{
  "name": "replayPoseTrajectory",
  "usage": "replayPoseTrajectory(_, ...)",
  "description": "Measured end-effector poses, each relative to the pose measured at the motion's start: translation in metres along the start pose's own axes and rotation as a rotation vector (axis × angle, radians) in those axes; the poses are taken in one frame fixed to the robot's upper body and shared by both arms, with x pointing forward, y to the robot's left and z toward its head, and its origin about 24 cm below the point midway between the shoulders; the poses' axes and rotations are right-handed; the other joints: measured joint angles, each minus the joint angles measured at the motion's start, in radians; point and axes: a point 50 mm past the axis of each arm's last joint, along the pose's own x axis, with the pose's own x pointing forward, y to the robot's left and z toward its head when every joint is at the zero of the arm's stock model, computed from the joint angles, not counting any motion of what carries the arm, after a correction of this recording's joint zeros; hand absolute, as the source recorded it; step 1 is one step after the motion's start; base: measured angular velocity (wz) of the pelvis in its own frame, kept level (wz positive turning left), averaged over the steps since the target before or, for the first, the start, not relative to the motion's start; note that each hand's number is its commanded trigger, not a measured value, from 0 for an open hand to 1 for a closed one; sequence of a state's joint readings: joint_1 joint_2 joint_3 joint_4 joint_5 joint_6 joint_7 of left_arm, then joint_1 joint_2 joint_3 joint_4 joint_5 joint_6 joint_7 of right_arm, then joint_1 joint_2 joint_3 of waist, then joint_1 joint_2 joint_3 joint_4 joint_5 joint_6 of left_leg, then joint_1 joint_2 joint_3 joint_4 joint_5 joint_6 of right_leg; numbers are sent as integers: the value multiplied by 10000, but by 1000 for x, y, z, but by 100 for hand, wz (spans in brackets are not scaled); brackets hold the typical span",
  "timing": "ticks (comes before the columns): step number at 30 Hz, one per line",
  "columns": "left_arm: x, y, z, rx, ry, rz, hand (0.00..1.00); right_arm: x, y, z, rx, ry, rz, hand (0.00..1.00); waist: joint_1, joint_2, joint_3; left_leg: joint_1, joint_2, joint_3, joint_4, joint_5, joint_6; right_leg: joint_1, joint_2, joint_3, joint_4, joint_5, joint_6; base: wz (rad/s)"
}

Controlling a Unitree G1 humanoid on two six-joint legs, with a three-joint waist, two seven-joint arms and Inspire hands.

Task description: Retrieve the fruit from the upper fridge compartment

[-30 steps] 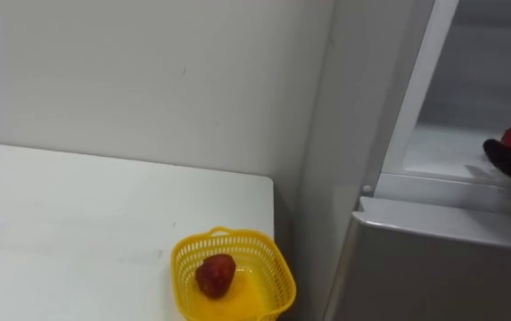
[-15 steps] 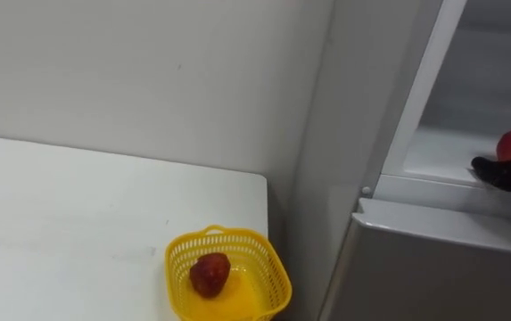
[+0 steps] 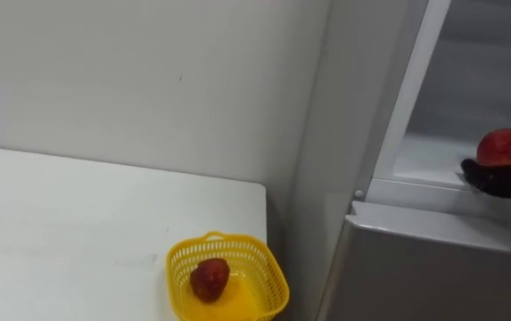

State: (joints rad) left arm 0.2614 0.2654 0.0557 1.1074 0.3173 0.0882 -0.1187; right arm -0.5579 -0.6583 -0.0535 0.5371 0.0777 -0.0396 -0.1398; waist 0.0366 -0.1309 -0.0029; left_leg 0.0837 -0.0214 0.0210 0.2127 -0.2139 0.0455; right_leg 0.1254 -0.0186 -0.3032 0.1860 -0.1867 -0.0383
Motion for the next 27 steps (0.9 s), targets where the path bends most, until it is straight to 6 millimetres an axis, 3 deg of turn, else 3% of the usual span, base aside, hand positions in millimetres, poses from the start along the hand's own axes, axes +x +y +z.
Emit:
replayPoseTrajectory(10, 0, 1, 1, -18, 0, 128, 0, 0, 3, -4, -23, 272, 641, 0, -33, -44, -55, 8, -12, 0, 43, 2, 2, 45, -7, 15, -25, -2, -2, 0)
replayPoseTrajectory(27, 0, 8, 6, -5, 41, 262, 0, -3, 7, -21, 990, 1095, 1650, 0, -28, -113, -66, 118, -12, -26, 96, -2, 2, 169, 3, -2, -167, 4, -11, 0)
